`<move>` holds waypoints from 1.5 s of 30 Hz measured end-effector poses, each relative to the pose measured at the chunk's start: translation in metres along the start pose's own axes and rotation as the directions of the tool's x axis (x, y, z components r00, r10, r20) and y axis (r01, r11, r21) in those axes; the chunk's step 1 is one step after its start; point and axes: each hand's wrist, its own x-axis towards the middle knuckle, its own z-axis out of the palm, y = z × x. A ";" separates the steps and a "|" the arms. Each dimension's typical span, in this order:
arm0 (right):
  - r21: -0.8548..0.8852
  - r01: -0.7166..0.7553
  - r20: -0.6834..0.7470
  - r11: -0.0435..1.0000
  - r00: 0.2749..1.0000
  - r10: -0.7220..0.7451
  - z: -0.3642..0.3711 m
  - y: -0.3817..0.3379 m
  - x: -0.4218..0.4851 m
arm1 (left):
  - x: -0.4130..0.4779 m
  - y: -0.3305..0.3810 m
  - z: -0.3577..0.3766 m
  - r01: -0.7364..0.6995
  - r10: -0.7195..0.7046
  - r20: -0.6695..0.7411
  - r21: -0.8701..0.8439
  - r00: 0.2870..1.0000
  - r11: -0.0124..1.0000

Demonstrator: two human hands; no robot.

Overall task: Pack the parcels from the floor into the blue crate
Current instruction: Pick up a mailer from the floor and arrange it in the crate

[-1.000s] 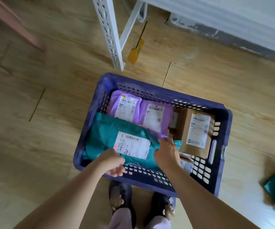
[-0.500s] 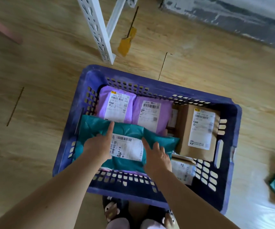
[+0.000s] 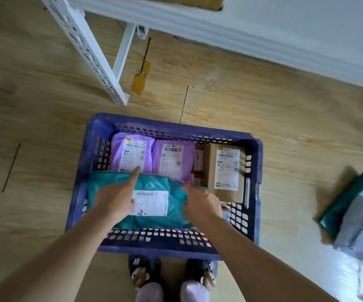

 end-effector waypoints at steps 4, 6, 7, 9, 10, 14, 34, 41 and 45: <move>0.090 0.026 -0.095 0.996 0.995 -0.017 -0.060 0.005 -0.054 | -0.040 0.029 -0.061 -0.133 0.133 0.014 0.044 0.991 0.990; 0.073 0.045 -0.162 0.996 0.986 -0.033 -0.099 0.009 -0.087 | -0.066 0.049 -0.100 -0.191 0.193 -0.020 0.071 0.981 0.979; 0.065 0.047 -0.189 0.997 0.981 -0.034 -0.117 0.011 -0.105 | -0.080 0.060 -0.120 -0.222 0.225 -0.047 0.075 0.973 0.972; 0.090 0.032 -0.203 0.995 0.979 -0.013 -0.153 0.015 -0.144 | -0.111 0.083 -0.162 -0.286 0.294 -0.107 0.090 0.950 0.954; 0.115 0.022 -0.195 0.993 0.981 0.000 -0.169 0.017 -0.164 | -0.126 0.093 -0.181 -0.318 0.330 -0.142 0.103 0.933 0.943; 0.224 -0.021 -0.219 0.974 0.973 0.071 -0.229 0.030 -0.244 | -0.194 0.129 -0.257 -0.425 0.450 -0.216 0.157 0.866 0.892; 0.566 -0.162 -0.516 0.808 0.695 0.501 -0.320 0.152 -0.568 | -0.437 0.339 -0.392 -0.791 0.855 -0.255 0.329 0.452 0.516; 0.594 -0.229 -0.518 0.771 0.625 0.584 -0.277 0.287 -0.640 | -0.482 0.468 -0.350 -0.805 0.890 -0.185 0.379 0.417 0.456; 0.651 -0.226 -0.524 0.725 0.557 0.644 -0.253 0.389 -0.691 | -0.511 0.567 -0.316 -0.812 0.888 -0.186 0.359 0.421 0.460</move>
